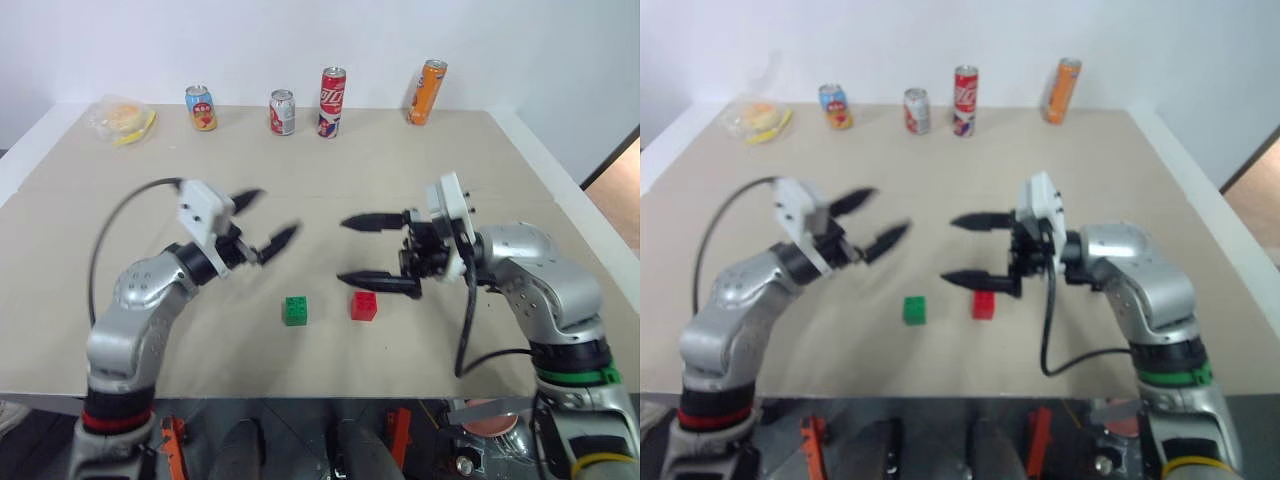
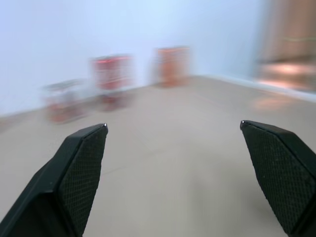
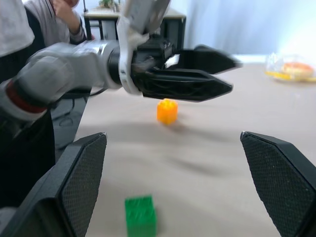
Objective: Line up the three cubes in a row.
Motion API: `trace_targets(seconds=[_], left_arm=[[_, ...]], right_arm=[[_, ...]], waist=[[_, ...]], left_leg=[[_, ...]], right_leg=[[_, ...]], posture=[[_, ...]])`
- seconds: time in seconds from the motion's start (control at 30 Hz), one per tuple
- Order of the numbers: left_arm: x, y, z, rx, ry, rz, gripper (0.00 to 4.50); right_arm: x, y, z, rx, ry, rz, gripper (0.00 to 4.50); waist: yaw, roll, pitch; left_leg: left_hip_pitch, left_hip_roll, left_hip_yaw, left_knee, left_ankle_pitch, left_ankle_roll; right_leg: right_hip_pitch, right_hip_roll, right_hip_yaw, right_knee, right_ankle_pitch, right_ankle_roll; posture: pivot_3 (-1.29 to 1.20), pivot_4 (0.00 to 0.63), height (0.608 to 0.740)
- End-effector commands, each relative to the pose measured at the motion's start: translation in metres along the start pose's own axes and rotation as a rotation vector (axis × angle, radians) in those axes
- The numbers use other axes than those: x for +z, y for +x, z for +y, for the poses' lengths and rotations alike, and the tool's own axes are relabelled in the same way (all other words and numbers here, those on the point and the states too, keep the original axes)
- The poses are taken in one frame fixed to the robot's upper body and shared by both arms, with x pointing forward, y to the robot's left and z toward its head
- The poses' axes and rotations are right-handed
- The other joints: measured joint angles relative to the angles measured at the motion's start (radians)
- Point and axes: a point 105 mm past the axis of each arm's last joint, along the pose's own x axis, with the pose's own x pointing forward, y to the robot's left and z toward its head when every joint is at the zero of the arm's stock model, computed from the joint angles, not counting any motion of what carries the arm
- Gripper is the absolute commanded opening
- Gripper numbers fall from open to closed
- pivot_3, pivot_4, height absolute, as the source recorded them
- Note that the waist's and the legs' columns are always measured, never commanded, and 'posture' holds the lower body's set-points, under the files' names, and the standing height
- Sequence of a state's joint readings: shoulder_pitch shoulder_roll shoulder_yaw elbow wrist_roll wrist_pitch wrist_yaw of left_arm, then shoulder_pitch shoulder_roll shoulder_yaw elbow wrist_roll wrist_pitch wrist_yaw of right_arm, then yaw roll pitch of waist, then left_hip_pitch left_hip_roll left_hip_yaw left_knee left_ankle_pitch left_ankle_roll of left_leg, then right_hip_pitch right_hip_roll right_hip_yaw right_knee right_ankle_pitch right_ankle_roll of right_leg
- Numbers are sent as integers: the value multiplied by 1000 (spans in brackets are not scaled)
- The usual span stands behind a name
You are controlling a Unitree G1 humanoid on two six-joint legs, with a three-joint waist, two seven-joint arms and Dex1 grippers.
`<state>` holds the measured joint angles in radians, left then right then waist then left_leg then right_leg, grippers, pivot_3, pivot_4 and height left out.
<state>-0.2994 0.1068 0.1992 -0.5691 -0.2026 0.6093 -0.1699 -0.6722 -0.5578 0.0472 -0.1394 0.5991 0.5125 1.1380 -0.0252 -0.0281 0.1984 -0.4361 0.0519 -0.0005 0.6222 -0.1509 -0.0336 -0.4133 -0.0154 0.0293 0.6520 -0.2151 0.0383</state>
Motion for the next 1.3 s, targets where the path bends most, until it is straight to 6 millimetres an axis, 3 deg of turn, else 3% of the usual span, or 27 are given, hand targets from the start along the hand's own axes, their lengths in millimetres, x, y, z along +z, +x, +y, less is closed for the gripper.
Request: trace_targets(seconds=[0.03, 0.3, 0.67, 1.07, 1.3], left_arm=[[8, -20, 33, 357, 88, -12, 4449], [-28, -44, 67, 758, 135, 143, 4449], [-85, -42, 66, 750, 57, 273, 4449], [-93, -34, 57, 701, 45, 273, 4449], [-87, -52, 74, 779, 30, 265, 4449]], right_arm=[[4, 9, -8, 31, -34, -13, 4500], [-2, 24, -21, 114, -54, 5, 4500], [-1, 32, -21, 157, -65, 4, 4500], [0, 32, -19, 167, -63, 5, 4500], [0, 27, -20, 154, -59, 10, 4500]], waist=[[1, 0, 0], [4, 0, 0], [4, 0, 0], [-1, 0, 0], [1, 0, 0]], left_leg=[[0, 0, 0, 0, 0, 0], [-2, -1, -1, 2, 1, 1], [-2, -1, -1, 0, 1, 0], [-2, -1, -1, -1, 1, 0], [-3, -1, -1, -2, 0, 0]], right_leg=[[0, 0, 0, 0, 0, 0], [0, 0, 1, 0, -1, -4], [-1, 1, 0, 0, -1, -3], [-3, 1, 1, 0, 1, -3], [-4, 1, 1, 0, 0, -3]], posture=[[0, 150, 740], [0, 150, 740], [0, 150, 740], [0, 150, 740], [0, 150, 740]])
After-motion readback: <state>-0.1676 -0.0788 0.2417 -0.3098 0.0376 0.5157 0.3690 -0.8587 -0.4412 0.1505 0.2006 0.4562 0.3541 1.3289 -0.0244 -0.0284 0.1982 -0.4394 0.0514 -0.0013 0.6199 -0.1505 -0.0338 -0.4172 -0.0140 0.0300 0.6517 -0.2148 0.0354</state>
